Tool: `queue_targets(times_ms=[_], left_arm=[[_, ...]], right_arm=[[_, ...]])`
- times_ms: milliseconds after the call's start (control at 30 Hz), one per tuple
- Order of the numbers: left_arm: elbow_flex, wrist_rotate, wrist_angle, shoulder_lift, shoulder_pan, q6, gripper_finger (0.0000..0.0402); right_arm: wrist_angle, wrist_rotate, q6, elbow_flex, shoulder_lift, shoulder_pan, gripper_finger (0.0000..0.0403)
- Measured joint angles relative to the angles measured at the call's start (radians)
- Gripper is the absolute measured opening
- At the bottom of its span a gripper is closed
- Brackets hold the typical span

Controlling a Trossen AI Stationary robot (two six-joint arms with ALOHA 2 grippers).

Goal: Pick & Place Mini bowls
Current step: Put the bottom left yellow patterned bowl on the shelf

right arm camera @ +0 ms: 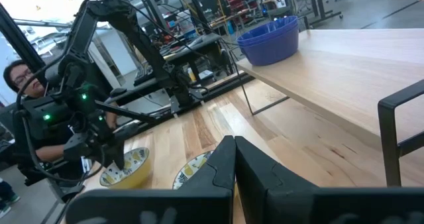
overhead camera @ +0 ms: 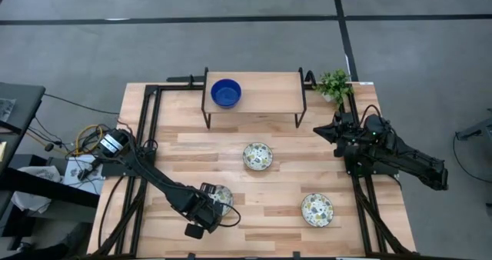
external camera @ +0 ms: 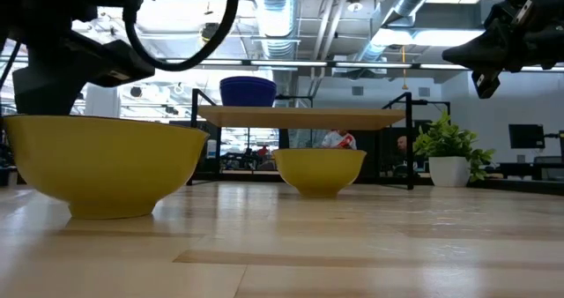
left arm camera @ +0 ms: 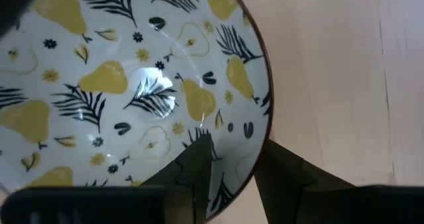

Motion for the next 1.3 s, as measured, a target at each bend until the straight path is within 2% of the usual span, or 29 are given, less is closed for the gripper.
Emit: queue_targets(times_ms=[233,367,467,733,867,1067,1300], left_arm=[[-0.003,-0.010,0.002,0.000,0.000,0.015,0.0095],[-0.002,-0.019,0.004,0.000,0.001,0.017,0.0051],[0.003,-0.063,-0.002,-0.008,0.001,0.019,0.0015],[0.004,-0.095,0.003,-0.005,0.006,0.026,0.0012],[0.028,-0.116,-0.006,0.003,0.005,0.192,0.0011],[0.072,-0.155,0.001,0.003,0.051,0.417,0.0011],[0.117,-0.234,-0.004,0.003,0.132,0.622,0.0010]], right_arm=[[0.000,0.000,0.000,0.000,0.000,0.000,0.0000],[0.000,0.000,0.000,0.000,0.000,0.000,0.0000],[0.000,0.000,0.000,0.000,0.000,0.000,0.0000],[0.000,0.000,0.000,0.000,0.000,0.000,0.0000],[0.022,-0.002,0.012,0.000,0.000,0.001,0.0000],[0.180,-0.065,0.053,0.001,0.014,0.028,0.0000],[0.203,-0.072,0.052,0.081,0.141,0.129,0.0000]])
